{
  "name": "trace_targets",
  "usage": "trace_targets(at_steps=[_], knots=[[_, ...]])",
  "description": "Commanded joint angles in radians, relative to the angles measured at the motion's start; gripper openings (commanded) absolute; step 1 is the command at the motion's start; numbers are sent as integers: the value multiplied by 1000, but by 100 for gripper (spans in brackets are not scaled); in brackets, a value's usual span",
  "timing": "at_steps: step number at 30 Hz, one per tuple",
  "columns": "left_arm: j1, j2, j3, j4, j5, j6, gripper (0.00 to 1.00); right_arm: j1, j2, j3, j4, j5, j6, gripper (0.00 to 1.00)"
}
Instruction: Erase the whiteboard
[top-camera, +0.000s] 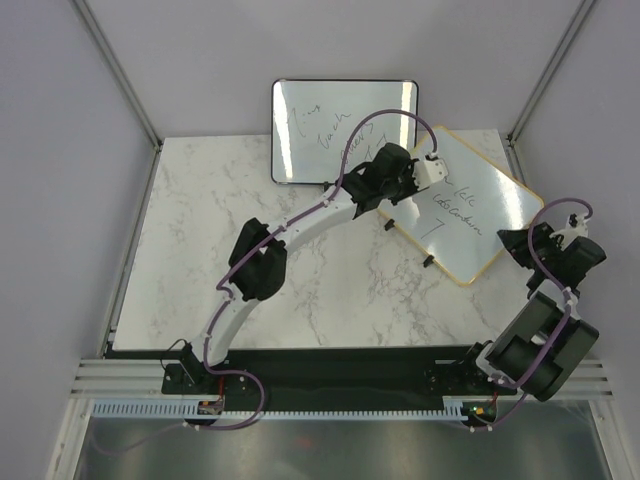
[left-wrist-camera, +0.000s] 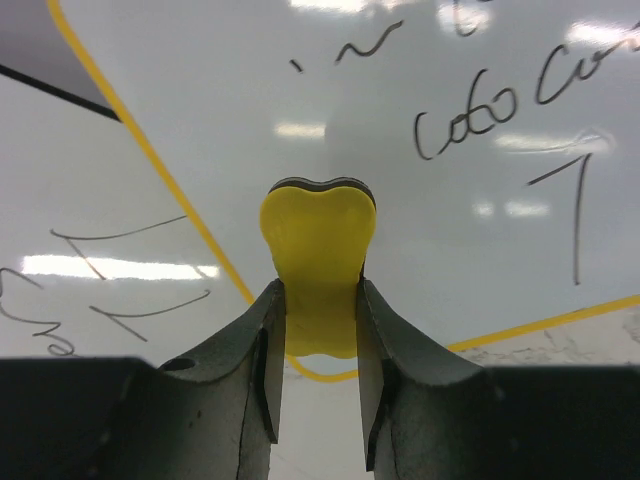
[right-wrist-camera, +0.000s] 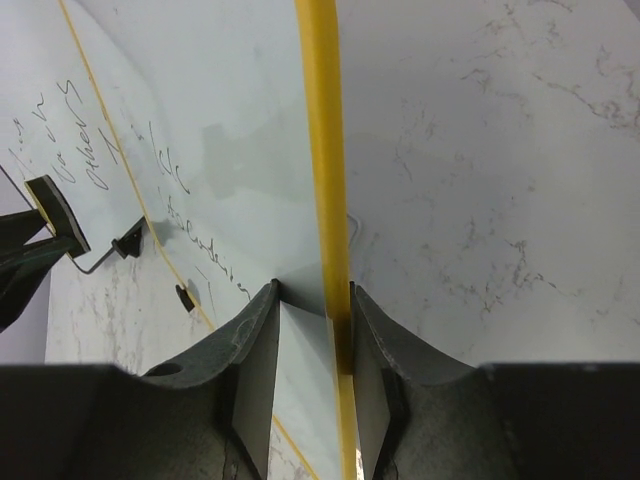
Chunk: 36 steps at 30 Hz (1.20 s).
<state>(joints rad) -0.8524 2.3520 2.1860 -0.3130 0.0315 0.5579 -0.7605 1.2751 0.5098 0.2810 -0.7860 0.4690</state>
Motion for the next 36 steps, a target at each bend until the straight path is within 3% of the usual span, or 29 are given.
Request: trace_targets(at_steps=[1, 4, 8, 13, 17, 20, 36], knots=[[-30, 24, 34, 2, 119, -101, 2, 32, -20, -31, 46, -16, 5, 39], [-36, 30, 52, 23, 140, -147, 2, 32, -40, -56, 41, -12, -17, 39], [-43, 38, 55, 97, 188, -243, 2, 36, -23, -97, 177, -24, 72, 41], [-83, 95, 102, 161, 128, -308, 2, 40, -31, -166, 248, 16, 94, 40], [-83, 171, 184, 135, 59, -357, 2, 46, -23, -206, 403, -5, 167, 42], [-82, 196, 207, 132, -4, -380, 2, 52, -19, -214, 429, -2, 180, 42], [-56, 248, 256, 58, 25, -360, 2, 98, -171, -252, 397, 102, 120, 36]])
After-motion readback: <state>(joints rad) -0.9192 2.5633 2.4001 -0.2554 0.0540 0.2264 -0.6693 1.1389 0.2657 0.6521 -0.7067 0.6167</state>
